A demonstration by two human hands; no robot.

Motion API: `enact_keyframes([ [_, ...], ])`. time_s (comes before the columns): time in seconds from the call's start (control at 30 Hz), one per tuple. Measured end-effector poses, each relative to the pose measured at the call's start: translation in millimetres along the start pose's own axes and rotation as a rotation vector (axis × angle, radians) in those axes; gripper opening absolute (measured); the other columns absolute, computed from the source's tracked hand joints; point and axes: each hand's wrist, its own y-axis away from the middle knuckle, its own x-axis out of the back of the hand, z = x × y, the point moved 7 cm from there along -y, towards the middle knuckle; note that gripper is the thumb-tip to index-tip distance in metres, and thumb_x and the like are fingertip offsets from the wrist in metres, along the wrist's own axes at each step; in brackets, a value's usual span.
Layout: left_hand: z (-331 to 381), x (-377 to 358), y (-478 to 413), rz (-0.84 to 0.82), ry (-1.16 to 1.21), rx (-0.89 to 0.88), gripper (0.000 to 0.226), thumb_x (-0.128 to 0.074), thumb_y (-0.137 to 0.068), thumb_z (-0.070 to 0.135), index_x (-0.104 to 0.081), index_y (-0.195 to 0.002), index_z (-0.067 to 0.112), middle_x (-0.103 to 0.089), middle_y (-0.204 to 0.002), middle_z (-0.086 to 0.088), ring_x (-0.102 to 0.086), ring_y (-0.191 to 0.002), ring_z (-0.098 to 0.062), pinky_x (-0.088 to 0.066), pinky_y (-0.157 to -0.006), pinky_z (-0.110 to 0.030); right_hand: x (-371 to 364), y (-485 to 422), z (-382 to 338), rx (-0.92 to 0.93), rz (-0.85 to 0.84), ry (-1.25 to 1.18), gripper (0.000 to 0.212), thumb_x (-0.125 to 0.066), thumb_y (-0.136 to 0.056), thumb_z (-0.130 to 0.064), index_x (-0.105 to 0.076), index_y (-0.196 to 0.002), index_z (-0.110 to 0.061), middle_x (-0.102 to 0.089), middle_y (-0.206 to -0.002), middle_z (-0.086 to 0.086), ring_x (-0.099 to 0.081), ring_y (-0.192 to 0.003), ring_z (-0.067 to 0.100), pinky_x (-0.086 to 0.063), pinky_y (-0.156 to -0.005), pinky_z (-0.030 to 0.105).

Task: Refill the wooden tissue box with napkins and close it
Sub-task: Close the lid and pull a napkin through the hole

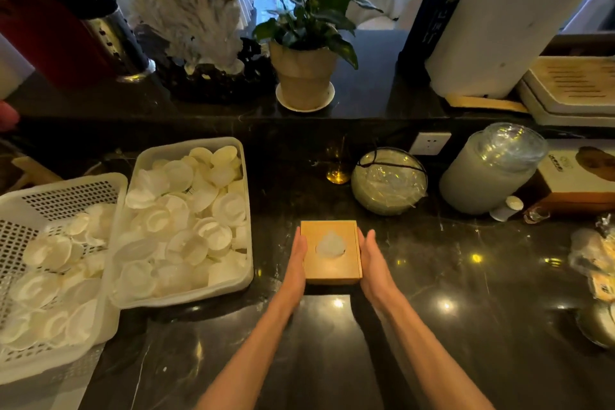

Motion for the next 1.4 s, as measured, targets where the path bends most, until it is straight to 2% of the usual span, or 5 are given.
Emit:
enact_keyframes([
  [0.23, 22, 16, -50, 0.000, -0.010, 0.033, 0.064, -0.024, -0.097, 0.065, -0.044, -0.143, 0.026, -0.063, -0.132, -0.006, -0.063, -0.118, -0.022, -0.044, -0.108, -0.050, -13, -53, -11, -0.040, 0.031, -0.024, 0.052, -0.014, -0.101, -0.057, -0.058, -0.117, -0.035, -0.070, -0.117, 0.000, -0.068, -0.105, 0.014, -0.051, -0.092, 0.036],
  [0.6, 10, 21, -50, -0.007, -0.112, 0.023, 0.071, -0.026, -0.095, 0.064, -0.003, -0.156, 0.036, -0.024, -0.161, -0.001, -0.032, -0.144, -0.024, -0.024, -0.120, -0.049, -13, -54, 2, -0.056, 0.077, 0.047, 0.052, -0.016, -0.100, -0.058, -0.051, -0.131, -0.035, -0.062, -0.132, 0.004, -0.062, -0.116, 0.018, -0.047, -0.102, 0.040],
  [0.73, 18, 21, -22, 0.000, -0.366, -0.148, 0.066, -0.022, -0.098, 0.063, 0.005, -0.154, 0.041, 0.008, -0.164, 0.017, 0.007, -0.151, -0.007, -0.001, -0.122, -0.040, -10, -25, -3, 0.084, 0.050, 0.412, 0.071, -0.022, -0.093, -0.068, -0.008, -0.155, -0.037, -0.008, -0.164, -0.010, -0.009, -0.151, 0.012, -0.008, -0.121, 0.041],
  [0.9, -11, 21, 29, 0.106, -1.033, -0.347, 0.061, -0.031, -0.104, 0.037, 0.005, -0.154, 0.041, 0.022, -0.161, 0.016, 0.029, -0.146, -0.008, 0.005, -0.122, -0.036, -5, 19, 22, 0.314, 0.053, 1.280, 0.069, -0.020, -0.099, -0.063, 0.012, -0.153, -0.036, 0.023, -0.160, -0.018, 0.027, -0.146, 0.008, 0.007, -0.119, 0.038],
  [1.4, -22, 12, 21, 0.096, -1.404, -0.162, 0.086, -0.043, -0.095, 0.041, 0.026, -0.146, 0.047, 0.037, -0.157, 0.006, 0.024, -0.148, -0.032, 0.001, -0.114, -0.070, -1, 9, 47, 0.188, 0.130, 1.536, 0.075, -0.019, -0.095, -0.066, 0.025, -0.149, -0.038, 0.032, -0.158, -0.010, 0.026, -0.147, 0.029, -0.006, -0.115, 0.066],
])
